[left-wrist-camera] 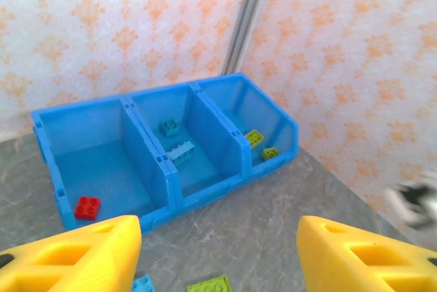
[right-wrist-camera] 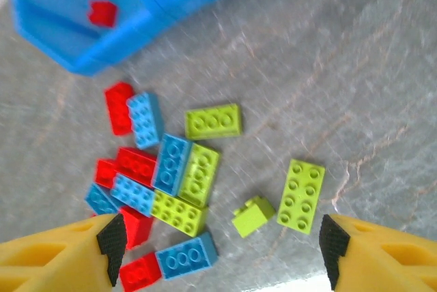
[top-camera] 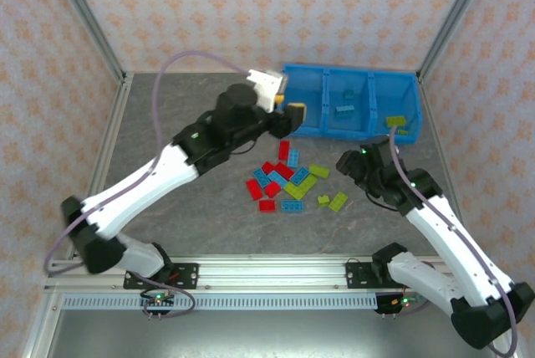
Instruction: Sort the legos into containers by color
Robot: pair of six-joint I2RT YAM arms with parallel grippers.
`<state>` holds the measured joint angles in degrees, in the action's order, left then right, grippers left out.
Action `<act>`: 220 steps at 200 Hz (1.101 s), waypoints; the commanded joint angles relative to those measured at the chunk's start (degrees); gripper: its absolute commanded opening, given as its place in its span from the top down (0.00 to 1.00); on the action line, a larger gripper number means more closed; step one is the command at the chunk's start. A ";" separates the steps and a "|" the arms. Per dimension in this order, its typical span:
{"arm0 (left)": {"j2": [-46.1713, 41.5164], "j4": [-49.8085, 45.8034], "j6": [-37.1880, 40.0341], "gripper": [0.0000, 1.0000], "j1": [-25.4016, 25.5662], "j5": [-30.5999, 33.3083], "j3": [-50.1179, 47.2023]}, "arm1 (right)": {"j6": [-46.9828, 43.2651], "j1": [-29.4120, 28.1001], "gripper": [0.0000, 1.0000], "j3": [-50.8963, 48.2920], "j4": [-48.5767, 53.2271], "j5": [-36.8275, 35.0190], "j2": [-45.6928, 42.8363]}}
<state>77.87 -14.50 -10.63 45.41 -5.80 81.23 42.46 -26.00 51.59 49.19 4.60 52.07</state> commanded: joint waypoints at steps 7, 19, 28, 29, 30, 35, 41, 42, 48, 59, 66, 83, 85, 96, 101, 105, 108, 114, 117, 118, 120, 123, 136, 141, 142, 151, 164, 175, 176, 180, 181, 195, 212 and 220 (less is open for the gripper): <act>-8.88 -9.19 10.03 0.32 0.95 -4.50 -9.49 | 1.00 -0.33 0.24 -5.79 -4.64 4.28 4.52; -12.66 -15.04 13.77 0.24 0.94 -4.88 -11.35 | 1.41 -0.28 0.25 -8.30 -6.85 4.36 7.37; -14.72 -19.20 17.03 0.18 0.83 -5.46 -12.24 | 1.87 -0.28 0.25 -9.84 -8.19 3.98 9.55; -14.91 -19.58 17.39 0.17 0.83 -5.45 -12.28 | 1.94 -0.32 0.25 -9.97 -8.34 3.95 9.81; -15.10 -20.07 17.70 0.16 0.91 -5.49 -12.35 | 1.98 -0.30 0.25 -10.17 -8.42 3.94 10.07; -16.12 -21.91 19.32 0.13 0.89 -5.52 -12.92 | 2.32 -0.29 0.25 -10.97 -9.41 3.77 11.30; -17.14 -23.35 21.22 0.10 0.94 -5.36 -13.65 | 2.53 -0.28 0.26 -11.89 -10.88 3.64 12.79; -17.31 -23.58 21.51 0.09 0.92 -5.27 -13.73 | 2.58 -0.28 0.26 -12.01 -11.18 3.61 13.05; -18.32 -24.32 23.29 0.07 0.92 -4.92 -14.75 | 2.84 -0.28 0.26 -12.75 -12.44 3.43 14.41; -20.09 -23.91 25.41 0.03 0.96 -3.19 -16.83 | 2.99 -0.34 0.27 -13.18 -14.38 2.83 17.91; -20.83 -23.18 26.58 0.01 0.92 -1.99 -18.11 | 2.98 -0.29 0.27 -13.11 -15.13 2.24 19.94; -21.00 -23.07 28.77 0.00 0.93 -0.24 -19.42 | 3.35 0.00 0.30 -12.41 -16.53 1.22 24.91; -20.87 -23.04 28.92 0.00 0.85 -0.15 -19.55 | 3.45 0.05 0.30 -12.40 -16.79 1.25 25.31; -20.76 -22.38 29.56 0.00 0.87 0.17 -20.41 | 4.35 0.34 0.32 -12.39 -18.23 1.96 27.71; -20.67 -22.06 29.75 0.00 0.86 0.13 -20.85 | 4.81 0.40 0.33 -12.44 -18.90 2.23 28.46; -20.53 -21.92 29.91 0.00 0.84 0.00 -21.08 | 5.16 0.36 0.35 -12.52 -19.31 2.45 29.11; -20.48 -22.02 30.09 0.00 0.87 -0.04 -21.15 | 5.40 0.40 0.36 -12.61 -19.53 2.44 29.43; -20.24 -22.30 30.27 0.00 0.82 -0.18 -21.11 | 5.91 0.42 0.39 -12.73 -19.66 2.39 30.20; -20.17 -22.49 30.38 0.00 0.83 -0.11 -21.11 | 6.13 0.36 0.42 -12.85 -19.66 2.26 30.46; -20.14 -22.54 30.35 0.00 0.83 -0.10 -21.11 | 6.18 0.39 0.43 -12.84 -19.66 2.21 30.50; -20.13 -22.60 30.33 0.00 0.82 -0.02 -21.11 | 6.22 0.37 0.44 -12.84 -19.59 2.07 30.71; -20.06 -22.60 30.42 0.00 0.88 0.07 -21.19 | 6.45 0.42 0.46 -12.91 -19.39 1.88 30.83; -20.29 -22.38 30.33 0.00 0.87 0.17 -21.67 | 6.86 0.19 0.55 -13.27 -18.15 0.25 31.16; -20.51 -22.18 30.41 0.00 0.82 -0.02 -21.88 | 6.86 0.08 0.57 -13.34 -17.43 -0.48 31.07; -20.53 -22.12 30.45 0.00 0.82 -0.05 -21.89 | 6.90 0.07 0.58 -13.35 -17.31 -0.69 31.03; -20.96 -21.73 30.45 0.00 0.84 -0.32 -22.24 | 6.79 -0.05 0.61 -13.49 -16.44 -1.68 30.53; -21.67 -21.03 30.51 0.00 0.82 -0.86 -22.64 | 6.83 -0.06 0.65 -13.80 -15.86 -1.98 29.09; -22.28 -20.50 30.50 0.00 0.75 -0.91 -22.86 | 7.19 -0.05 0.67 -13.41 -15.07 -2.05 26.66; -22.34 -20.45 30.50 0.00 0.79 -0.89 -22.87 | 7.24 -0.03 0.68 -13.34 -14.99 -2.05 26.32; -22.59 -20.19 30.50 0.00 0.81 -0.88 -22.95 | 7.41 -0.02 0.68 -13.01 -14.72 -2.10 24.98; -22.68 -20.16 30.50 0.00 0.77 -0.88 -23.00 | 7.44 -0.02 0.68 -12.92 -14.60 -2.16 24.64; -23.66 -19.21 30.54 0.00 0.70 -0.72 -23.71 | 7.01 -0.32 0.70 -10.90 -13.95 -3.44 19.07; -24.88 -17.67 30.63 0.00 0.39 -0.45 -24.75 | 3.02 -0.74 0.70 -6.69 -15.83 -3.11 13.38; -25.33 -16.99 30.51 0.00 0.15 -0.51 -25.06 | 0.52 -1.01 0.70 -4.54 -18.41 -1.88 12.02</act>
<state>54.70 -34.96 18.61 46.11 -7.03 57.39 48.07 -26.15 40.45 35.70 4.01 70.59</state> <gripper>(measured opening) 0.999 0.305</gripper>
